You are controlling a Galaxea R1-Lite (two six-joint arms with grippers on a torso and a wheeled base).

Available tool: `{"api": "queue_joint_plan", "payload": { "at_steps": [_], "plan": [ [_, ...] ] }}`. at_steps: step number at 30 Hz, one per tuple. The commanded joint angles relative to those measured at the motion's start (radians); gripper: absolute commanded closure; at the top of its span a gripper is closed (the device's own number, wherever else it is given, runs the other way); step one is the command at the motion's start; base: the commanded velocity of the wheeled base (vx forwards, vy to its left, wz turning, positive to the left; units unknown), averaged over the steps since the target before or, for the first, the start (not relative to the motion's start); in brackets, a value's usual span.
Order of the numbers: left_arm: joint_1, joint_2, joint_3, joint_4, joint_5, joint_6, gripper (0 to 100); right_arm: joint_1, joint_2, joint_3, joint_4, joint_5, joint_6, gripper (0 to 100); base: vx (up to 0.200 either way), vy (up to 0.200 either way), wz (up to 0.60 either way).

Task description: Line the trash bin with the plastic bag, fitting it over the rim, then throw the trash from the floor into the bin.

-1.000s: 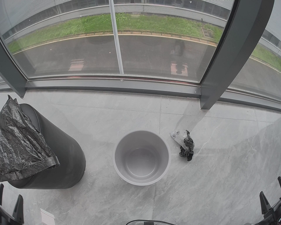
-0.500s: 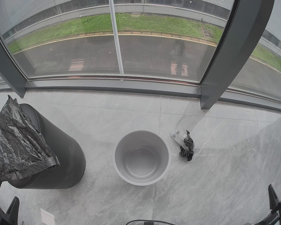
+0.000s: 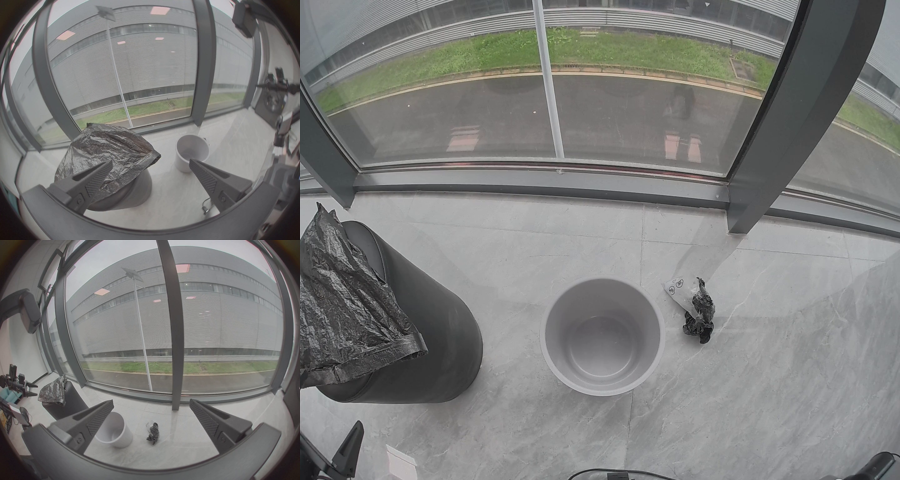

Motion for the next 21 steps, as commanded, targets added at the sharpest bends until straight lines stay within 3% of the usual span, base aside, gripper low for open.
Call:
{"api": "queue_joint_plan", "payload": {
  "at_steps": [1, 6, 8, 9, 15, 21],
  "plan": [
    [0.000, 0.252, -0.029, -0.040, 0.035, 0.296, 0, 0.140, 0.507, -0.017, -0.319, 0.018, -0.004, 0, 0.000, 0.000, 0.00],
    [0.003, 0.373, -0.023, -0.199, 0.052, 0.537, 0, 0.195, 0.753, -0.048, -0.528, 0.001, 0.056, 0, 0.000, 0.000, 0.00],
    [0.003, 0.388, -0.023, -0.218, 0.058, 0.563, 0, 0.198, 0.784, -0.049, -0.552, 0.001, 0.067, 0, 0.000, 0.000, 0.00],
    [0.003, 0.423, -0.021, -0.256, 0.067, 0.631, 0, 0.203, 0.864, -0.049, -0.617, 0.001, 0.087, 0, 0.000, 0.000, 0.00],
    [0.003, 0.483, -0.019, -0.291, 0.116, 0.730, 0, 0.189, 1.066, -0.032, -0.816, -0.011, 0.093, 0, 0.000, 0.000, 0.00],
    [0.001, 0.555, -0.026, -0.311, 0.168, 0.809, 0, 0.175, 1.114, -0.028, -0.882, -0.042, 0.097, 0, 0.000, 0.000, 0.00]
  ]
}}
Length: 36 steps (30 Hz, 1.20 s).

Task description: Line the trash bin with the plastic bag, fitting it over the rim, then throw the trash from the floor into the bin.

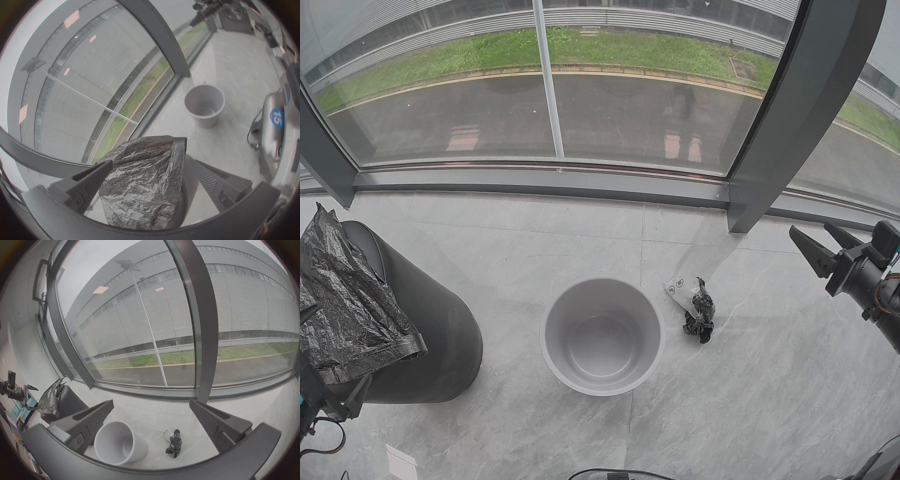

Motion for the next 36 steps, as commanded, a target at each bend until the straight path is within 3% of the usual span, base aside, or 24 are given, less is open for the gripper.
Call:
{"api": "queue_joint_plan", "payload": {
  "at_steps": [1, 11, 20, 30, 36],
  "plan": [
    [-0.002, 0.140, 0.004, -0.065, 0.059, 0.073, 0, 0.002, 0.151, 0.004, -0.033, -0.015, 0.016, 0, 0.000, 0.000, 0.00],
    [-0.041, 0.168, 0.060, -0.130, 0.144, 0.075, 0, 0.002, 0.154, 0.004, -0.033, -0.012, 0.033, 0, 0.000, 0.000, 0.00],
    [-0.231, 0.329, 0.053, -0.177, 0.200, -0.135, 0, 0.002, 0.183, 0.001, -0.033, -0.013, 0.050, 0, 0.000, 0.000, 0.00],
    [-0.232, 0.403, 0.063, -0.257, 0.210, -0.141, 0, 0.002, 0.212, 0.003, -0.035, -0.013, 0.051, 0, 0.000, 0.000, 0.00],
    [-0.231, 0.401, 0.057, -0.263, 0.259, -0.123, 0, 0.002, 0.215, 0.003, -0.036, -0.013, 0.050, 0, 0.000, 0.000, 0.00]
  ]
}}
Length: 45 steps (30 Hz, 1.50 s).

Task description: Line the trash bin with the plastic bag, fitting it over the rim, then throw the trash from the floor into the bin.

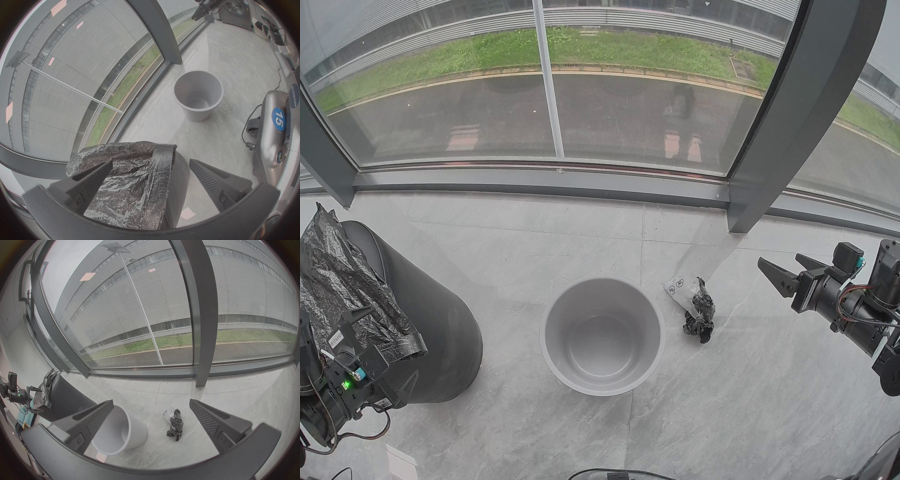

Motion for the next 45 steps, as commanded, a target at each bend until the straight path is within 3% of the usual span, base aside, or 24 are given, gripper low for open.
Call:
{"api": "queue_joint_plan", "payload": {
  "at_steps": [1, 10, 21, 45],
  "plan": [
    [0.001, 0.010, -0.006, 0.000, 0.020, 0.005, 0, 0.001, 0.000, 0.001, 0.000, 0.000, -0.001, 0, 0.000, 0.000, 0.00],
    [0.015, 0.013, -0.012, -0.003, 0.058, 0.013, 0, 0.001, 0.000, 0.001, 0.000, 0.000, -0.001, 0, 0.000, 0.000, 0.00],
    [0.024, 0.078, -0.002, -0.103, 0.058, 0.013, 0, 0.001, -0.004, 0.001, 0.000, -0.001, 0.001, 0, 0.000, 0.000, 0.00],
    [0.055, 0.116, -0.008, -0.106, 0.058, 0.013, 0, -0.001, 0.000, 0.002, -0.005, -0.001, 0.001, 0, 0.000, 0.000, 0.00]
  ]
}}
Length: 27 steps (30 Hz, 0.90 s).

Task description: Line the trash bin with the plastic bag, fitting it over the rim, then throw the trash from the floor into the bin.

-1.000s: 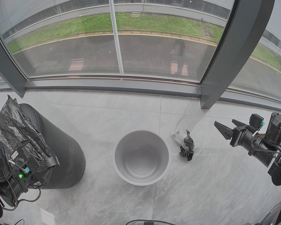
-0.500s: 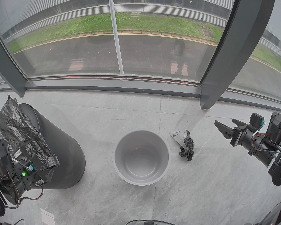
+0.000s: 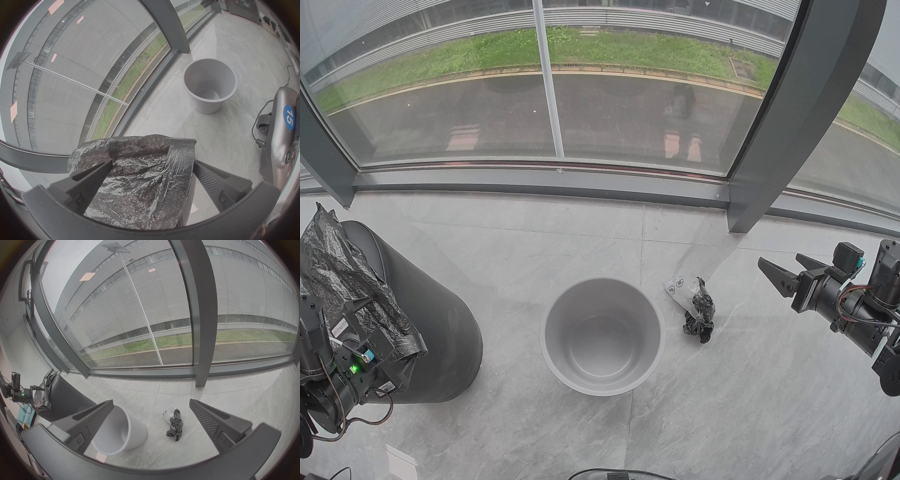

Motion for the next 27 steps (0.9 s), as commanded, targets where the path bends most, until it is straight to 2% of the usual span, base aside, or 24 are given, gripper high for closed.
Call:
{"api": "queue_joint_plan", "payload": {
  "at_steps": [1, 2, 15, 20, 22, 23, 24, 26, 27],
  "plan": [
    [0.004, 0.010, -0.002, -0.001, 0.001, -0.002, 0, 0.000, -0.002, 0.000, 0.000, 0.000, 0.000, 0, 0.000, 0.000, 0.00],
    [0.004, 0.013, -0.003, -0.001, 0.001, -0.003, 100, 0.000, -0.002, 0.000, 0.000, 0.000, 0.000, 0, 0.000, 0.000, 0.00],
    [0.004, 0.005, -0.007, -0.004, -0.004, -0.023, 100, 0.000, 0.000, 0.003, 0.000, 0.000, 0.000, 0, 0.000, 0.000, 0.00],
    [-0.004, 0.010, -0.028, -0.068, -0.012, -0.084, 100, 0.000, 0.000, 0.005, 0.000, 0.002, -0.001, 0, 0.000, 0.000, 0.00],
    [-0.009, 0.016, -0.056, -0.142, -0.012, -0.184, 100, 0.002, 0.000, 0.009, 0.000, 0.002, -0.001, 0, 0.000, 0.000, 0.00],
    [-0.009, 0.016, -0.056, -0.142, -0.012, -0.184, 100, 0.002, 0.000, 0.009, 0.000, 0.002, -0.001, 0, 0.000, 0.000, 0.00],
    [-0.009, 0.030, -0.094, -0.186, -0.016, -0.302, 100, 0.002, 0.000, 0.014, 0.000, 0.002, -0.001, 0, 0.000, 0.000, 0.00],
    [-0.015, 0.027, -0.120, -0.209, -0.035, -0.456, 100, 0.004, 0.000, 0.016, 0.000, 0.002, -0.001, 0, 0.000, 0.000, 0.00],
    [-0.024, 0.022, -0.126, -0.215, -0.056, -0.561, 100, 0.007, 0.000, 0.017, 0.000, 0.002, -0.001, 0, 0.000, 0.000, 0.00]
  ]
}}
